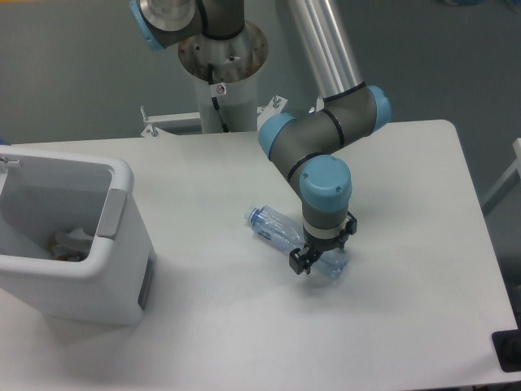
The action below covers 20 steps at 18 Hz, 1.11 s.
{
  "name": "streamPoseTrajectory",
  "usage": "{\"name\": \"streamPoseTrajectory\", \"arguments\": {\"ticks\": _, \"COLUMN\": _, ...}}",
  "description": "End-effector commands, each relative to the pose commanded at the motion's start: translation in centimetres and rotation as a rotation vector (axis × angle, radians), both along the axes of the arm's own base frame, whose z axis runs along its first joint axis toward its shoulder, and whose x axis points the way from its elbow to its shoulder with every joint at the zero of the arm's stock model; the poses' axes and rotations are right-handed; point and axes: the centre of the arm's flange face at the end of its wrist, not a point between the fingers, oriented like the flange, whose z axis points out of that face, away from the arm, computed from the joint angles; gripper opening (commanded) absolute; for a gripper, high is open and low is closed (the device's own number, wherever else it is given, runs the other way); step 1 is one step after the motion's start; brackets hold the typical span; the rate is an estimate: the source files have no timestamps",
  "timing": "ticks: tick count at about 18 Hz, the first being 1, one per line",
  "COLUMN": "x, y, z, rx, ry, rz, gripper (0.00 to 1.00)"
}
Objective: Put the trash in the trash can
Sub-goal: 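Lower the gripper onto the bottle and close around it, then lift the bottle and carry it over the white bin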
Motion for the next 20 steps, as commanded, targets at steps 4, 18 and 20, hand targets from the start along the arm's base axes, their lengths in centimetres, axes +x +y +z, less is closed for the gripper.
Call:
{"name": "streamPoseTrajectory", "arguments": {"ticks": 4, "x": -1.0, "y": 0.8, "z": 0.3, "rx": 0.012, "ry": 0.015, "rz": 0.028, "gripper": 0.62}}
{"name": "streamPoseTrajectory", "arguments": {"ticks": 18, "x": -3.4, "y": 2.4, "z": 6.7, "rx": 0.067, "ry": 0.137, "rz": -0.003, "gripper": 0.43}}
{"name": "streamPoseTrajectory", "arguments": {"ticks": 20, "x": -3.5, "y": 4.1, "z": 9.0, "rx": 0.094, "ry": 0.177, "rz": -0.034, "gripper": 0.43}}
